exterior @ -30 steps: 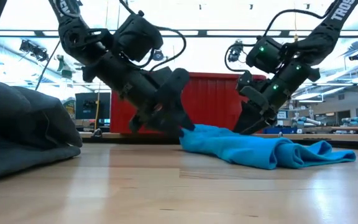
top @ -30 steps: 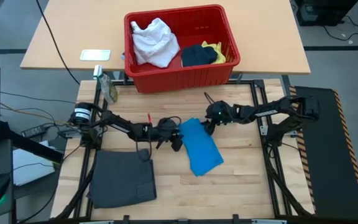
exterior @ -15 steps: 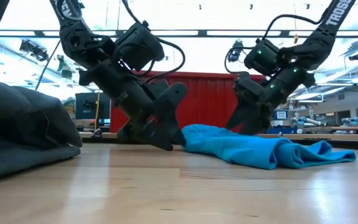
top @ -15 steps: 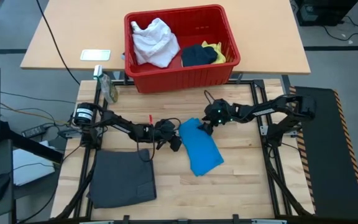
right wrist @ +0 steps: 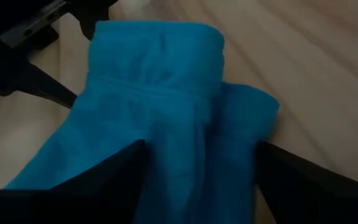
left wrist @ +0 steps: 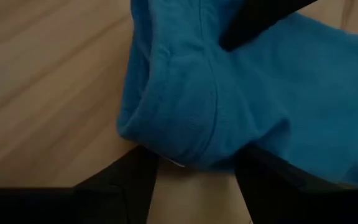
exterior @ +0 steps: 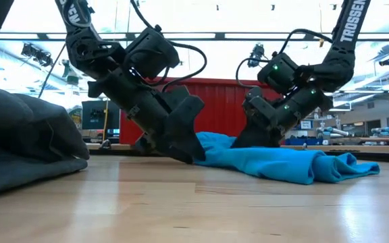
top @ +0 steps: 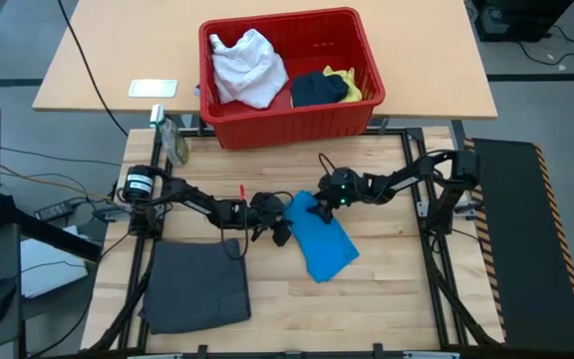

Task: Fold laundry
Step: Fold the light blue shorts

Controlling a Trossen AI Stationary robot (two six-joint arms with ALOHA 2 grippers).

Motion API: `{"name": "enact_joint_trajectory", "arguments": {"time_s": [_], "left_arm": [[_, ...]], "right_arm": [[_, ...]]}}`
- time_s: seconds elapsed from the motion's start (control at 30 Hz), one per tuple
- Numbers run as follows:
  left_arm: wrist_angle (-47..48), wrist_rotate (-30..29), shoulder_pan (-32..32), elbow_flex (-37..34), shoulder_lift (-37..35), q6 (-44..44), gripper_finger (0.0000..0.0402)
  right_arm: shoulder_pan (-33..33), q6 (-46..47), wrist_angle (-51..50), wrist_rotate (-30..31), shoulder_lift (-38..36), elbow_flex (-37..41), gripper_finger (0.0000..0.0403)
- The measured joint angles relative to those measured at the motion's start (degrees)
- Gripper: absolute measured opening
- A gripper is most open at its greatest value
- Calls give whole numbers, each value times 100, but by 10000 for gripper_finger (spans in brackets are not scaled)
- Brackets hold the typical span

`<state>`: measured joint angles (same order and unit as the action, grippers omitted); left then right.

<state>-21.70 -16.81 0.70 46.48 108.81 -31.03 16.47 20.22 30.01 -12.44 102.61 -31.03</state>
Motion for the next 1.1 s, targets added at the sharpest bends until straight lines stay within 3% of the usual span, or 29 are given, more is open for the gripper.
{"name": "enact_joint_trajectory", "arguments": {"time_s": [0.3, 0.5, 0.73, 0.9, 1.1], "left_arm": [[-115, 104, -244, 0, 26, -139, 165], [-988, 36, -282, 2, 499, -80, 121], [-1175, -261, -279, 14, 669, 241, 32], [-961, -302, -314, -11, 300, 1237, 8], [-1039, -607, -390, -11, -634, 2917, 7]], "right_arm": [[0, -15, 58, 25, 35, 13, 191], [-2, 80, 75, 10, 48, 18, 110], [139, -76, 117, -18, -6, 28, 28], [199, -621, -72, 139, -525, 64, 21], [70, -1813, -14, 703, -1842, 54, 21]]}}
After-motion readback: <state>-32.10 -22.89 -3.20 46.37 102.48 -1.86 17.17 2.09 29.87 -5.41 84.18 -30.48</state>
